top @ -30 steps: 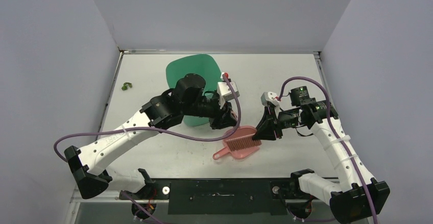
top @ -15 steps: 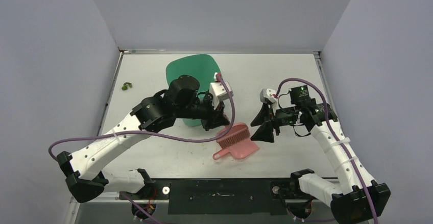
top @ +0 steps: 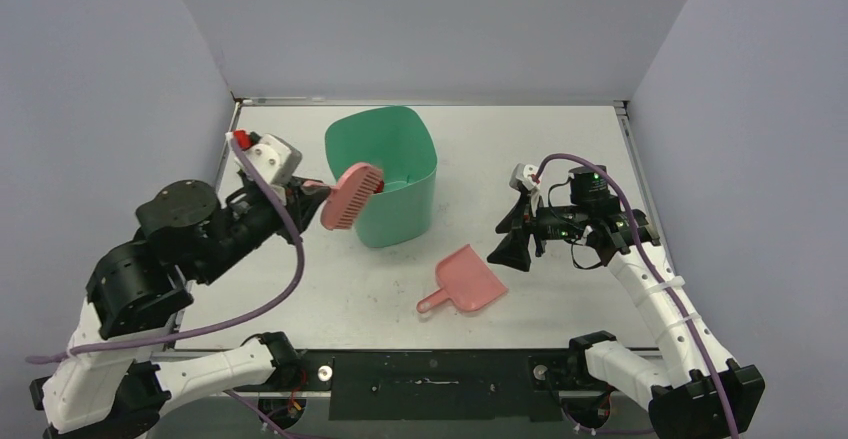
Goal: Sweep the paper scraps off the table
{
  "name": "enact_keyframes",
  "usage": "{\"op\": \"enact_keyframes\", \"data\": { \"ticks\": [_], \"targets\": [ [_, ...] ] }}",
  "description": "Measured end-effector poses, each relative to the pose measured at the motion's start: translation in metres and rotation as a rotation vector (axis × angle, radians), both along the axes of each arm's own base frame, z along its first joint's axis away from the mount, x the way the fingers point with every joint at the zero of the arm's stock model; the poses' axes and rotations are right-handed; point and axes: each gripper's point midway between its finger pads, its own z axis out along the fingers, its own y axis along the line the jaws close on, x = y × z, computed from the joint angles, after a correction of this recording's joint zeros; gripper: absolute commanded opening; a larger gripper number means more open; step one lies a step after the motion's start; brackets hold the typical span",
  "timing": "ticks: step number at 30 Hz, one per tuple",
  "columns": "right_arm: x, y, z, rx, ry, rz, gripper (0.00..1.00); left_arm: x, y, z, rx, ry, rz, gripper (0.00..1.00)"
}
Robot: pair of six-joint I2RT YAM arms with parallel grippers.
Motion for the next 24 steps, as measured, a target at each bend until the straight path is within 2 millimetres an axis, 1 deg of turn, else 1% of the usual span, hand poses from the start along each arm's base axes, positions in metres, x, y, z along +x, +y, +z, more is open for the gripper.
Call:
{"op": "enact_keyframes", "data": {
  "ticks": [3, 5, 7, 9, 11, 12, 14, 16, 18, 22, 24],
  "targets": [
    [0.001, 0.0, 0.0, -0.003, 0.001, -0.006, 0.75, 0.004, 0.03, 0.019, -0.009, -0.045, 0.116, 0.0],
    [0.001, -0.001, -0.001, -0.005, 0.0, -0.007, 0.75, 0.011, 0.057, 0.032, -0.003, -0.096, 0.24, 0.0],
    [0.001, -0.001, -0.001, -0.006, 0.0, -0.008, 0.75, 0.02, 0.084, 0.036, 0.036, -0.143, 0.38, 0.0],
    [0.001, -0.001, -0.001, -0.008, -0.001, -0.01, 0.75, 0.031, 0.114, 0.034, 0.103, -0.2, 0.558, 0.0],
    [0.001, -0.001, -0.001, -0.009, -0.001, -0.01, 0.75, 0.044, 0.141, 0.024, 0.227, -0.264, 0.761, 0.0],
    [0.001, -0.001, -0.001, -0.009, -0.002, -0.01, 0.75, 0.049, 0.148, 0.018, 0.279, -0.273, 0.826, 0.0],
    [0.001, -0.001, -0.001, -0.009, -0.004, -0.008, 0.75, 0.064, 0.158, -0.002, 0.4, -0.248, 0.924, 0.0],
    [0.001, -0.001, -0.001, -0.01, -0.006, -0.007, 0.75, 0.083, 0.173, -0.016, 0.457, -0.19, 1.021, 0.0],
    [0.001, -0.001, -0.002, -0.012, -0.007, -0.004, 0.75, 0.101, 0.182, -0.029, 0.484, -0.139, 1.073, 0.0],
    [-0.002, -0.001, -0.001, -0.009, -0.007, 0.004, 0.75, 0.137, 0.19, -0.058, 0.49, -0.032, 1.102, 0.0],
    [-0.003, -0.002, 0.0, -0.007, -0.015, 0.007, 0.75, 0.162, 0.197, -0.077, 0.453, 0.042, 1.111, 0.0]
  ]
}}
